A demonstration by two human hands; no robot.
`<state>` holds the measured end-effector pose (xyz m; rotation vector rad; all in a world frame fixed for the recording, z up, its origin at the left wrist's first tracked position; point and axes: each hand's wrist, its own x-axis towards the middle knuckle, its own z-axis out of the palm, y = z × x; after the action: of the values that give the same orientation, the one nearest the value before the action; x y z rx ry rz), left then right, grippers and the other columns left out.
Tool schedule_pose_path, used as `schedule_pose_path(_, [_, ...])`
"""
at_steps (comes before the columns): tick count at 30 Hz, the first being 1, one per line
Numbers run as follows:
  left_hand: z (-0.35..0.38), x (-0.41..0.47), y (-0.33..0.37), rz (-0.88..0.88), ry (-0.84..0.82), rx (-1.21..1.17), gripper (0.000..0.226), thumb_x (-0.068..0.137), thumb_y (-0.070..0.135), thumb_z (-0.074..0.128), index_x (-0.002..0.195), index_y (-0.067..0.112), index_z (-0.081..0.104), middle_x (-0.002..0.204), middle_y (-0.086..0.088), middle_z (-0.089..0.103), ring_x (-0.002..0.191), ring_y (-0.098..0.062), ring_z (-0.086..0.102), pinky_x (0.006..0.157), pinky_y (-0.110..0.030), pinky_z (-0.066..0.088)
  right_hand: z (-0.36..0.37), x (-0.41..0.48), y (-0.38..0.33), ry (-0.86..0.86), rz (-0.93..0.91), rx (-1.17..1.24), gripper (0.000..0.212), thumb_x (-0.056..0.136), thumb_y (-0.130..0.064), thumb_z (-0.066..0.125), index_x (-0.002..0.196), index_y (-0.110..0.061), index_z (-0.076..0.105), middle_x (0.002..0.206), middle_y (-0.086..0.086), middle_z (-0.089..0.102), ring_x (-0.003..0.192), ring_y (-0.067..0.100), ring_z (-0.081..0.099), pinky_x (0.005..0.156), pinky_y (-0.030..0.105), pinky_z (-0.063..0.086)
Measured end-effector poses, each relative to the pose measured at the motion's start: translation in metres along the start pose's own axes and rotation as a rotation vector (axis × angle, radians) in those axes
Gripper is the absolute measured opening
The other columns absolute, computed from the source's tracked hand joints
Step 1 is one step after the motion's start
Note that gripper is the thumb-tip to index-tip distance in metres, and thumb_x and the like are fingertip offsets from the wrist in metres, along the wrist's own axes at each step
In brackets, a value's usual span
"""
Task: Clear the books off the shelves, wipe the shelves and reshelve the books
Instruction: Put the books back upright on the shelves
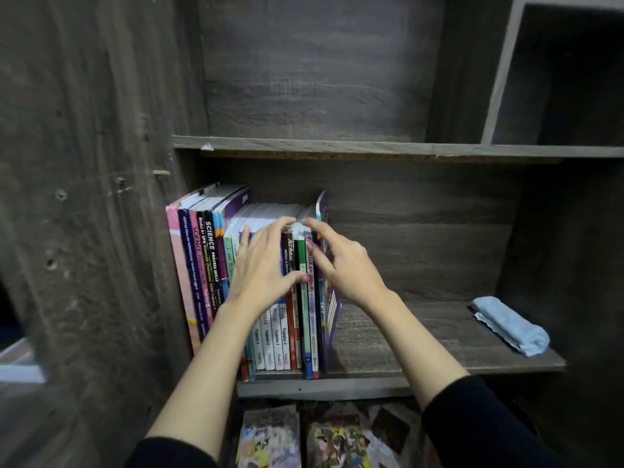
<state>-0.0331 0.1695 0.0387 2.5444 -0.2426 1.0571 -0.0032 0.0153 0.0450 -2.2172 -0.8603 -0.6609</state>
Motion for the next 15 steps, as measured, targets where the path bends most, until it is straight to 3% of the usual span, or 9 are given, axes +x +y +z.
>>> schedule_pose_path(7, [0.0035, 0.0005, 0.0022, -0.023, 0.006, 0.064, 0.092, 0.065, 0.052, 0.077, 0.140, 0.026, 0.030, 0.141, 0.007, 0.043, 0.134, -0.012, 0.035, 0.115, -0.034, -0.003, 0.0028, -0.0017, -0.0025, 0.034, 0.078, -0.005, 0.028, 0.099, -0.031, 0.046, 0.125, -0.025, 0.053, 0.095, 0.004, 0.069, 0.088, 0.025, 0.063, 0.078, 0.034, 0.044])
schedule_pose_path(15, [0.0028, 0.0021, 0.0023, 0.005, -0.051, 0.245, 0.088, 0.070, 0.063, 0.066, 0.142, 0.025, 0.034, 0.142, 0.007, 0.040, 0.134, -0.014, 0.033, 0.116, -0.043, 0.005, 0.0024, -0.0048, -0.0037, 0.091, 0.087, 0.034, 0.022, 0.098, -0.031, 0.047, 0.117, -0.024, 0.056, 0.076, -0.004, 0.065, 0.077, 0.022, 0.064, 0.079, 0.040, 0.050])
